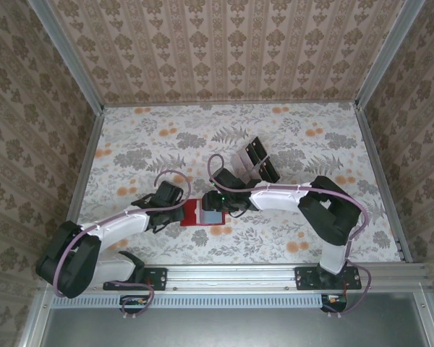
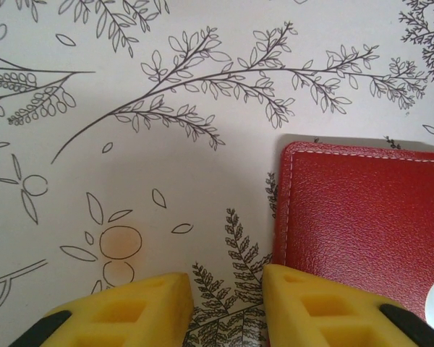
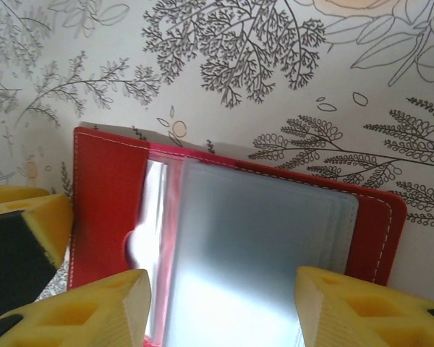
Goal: Put the credit cards into the card holder
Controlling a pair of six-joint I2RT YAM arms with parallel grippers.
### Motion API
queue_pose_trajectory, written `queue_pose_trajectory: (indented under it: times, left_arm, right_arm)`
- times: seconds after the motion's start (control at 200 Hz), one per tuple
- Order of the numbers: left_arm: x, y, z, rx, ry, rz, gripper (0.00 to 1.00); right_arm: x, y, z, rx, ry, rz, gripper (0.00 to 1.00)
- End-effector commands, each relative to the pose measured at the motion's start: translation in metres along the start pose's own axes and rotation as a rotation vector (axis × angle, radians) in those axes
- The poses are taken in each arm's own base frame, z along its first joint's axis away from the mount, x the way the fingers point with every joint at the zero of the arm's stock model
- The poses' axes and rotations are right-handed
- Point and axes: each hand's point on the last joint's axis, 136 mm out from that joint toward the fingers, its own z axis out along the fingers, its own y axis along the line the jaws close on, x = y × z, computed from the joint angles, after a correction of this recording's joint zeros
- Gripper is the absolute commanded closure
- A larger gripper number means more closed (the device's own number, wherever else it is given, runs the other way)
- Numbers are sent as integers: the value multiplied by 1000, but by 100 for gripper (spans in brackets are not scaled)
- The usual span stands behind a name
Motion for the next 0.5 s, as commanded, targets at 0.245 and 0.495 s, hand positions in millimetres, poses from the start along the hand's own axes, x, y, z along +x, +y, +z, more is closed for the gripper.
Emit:
queue_pose_trajectory:
  times: [0.245, 0.495]
  left_arm:
    - [-23, -15, 3, 70, -86, 13, 63]
    - [-36, -18, -27, 103, -147, 25, 47]
  right_arm:
    - [-3, 27, 15, -130, 24, 53, 44]
    - [-2, 27, 19, -148, 21, 99, 44]
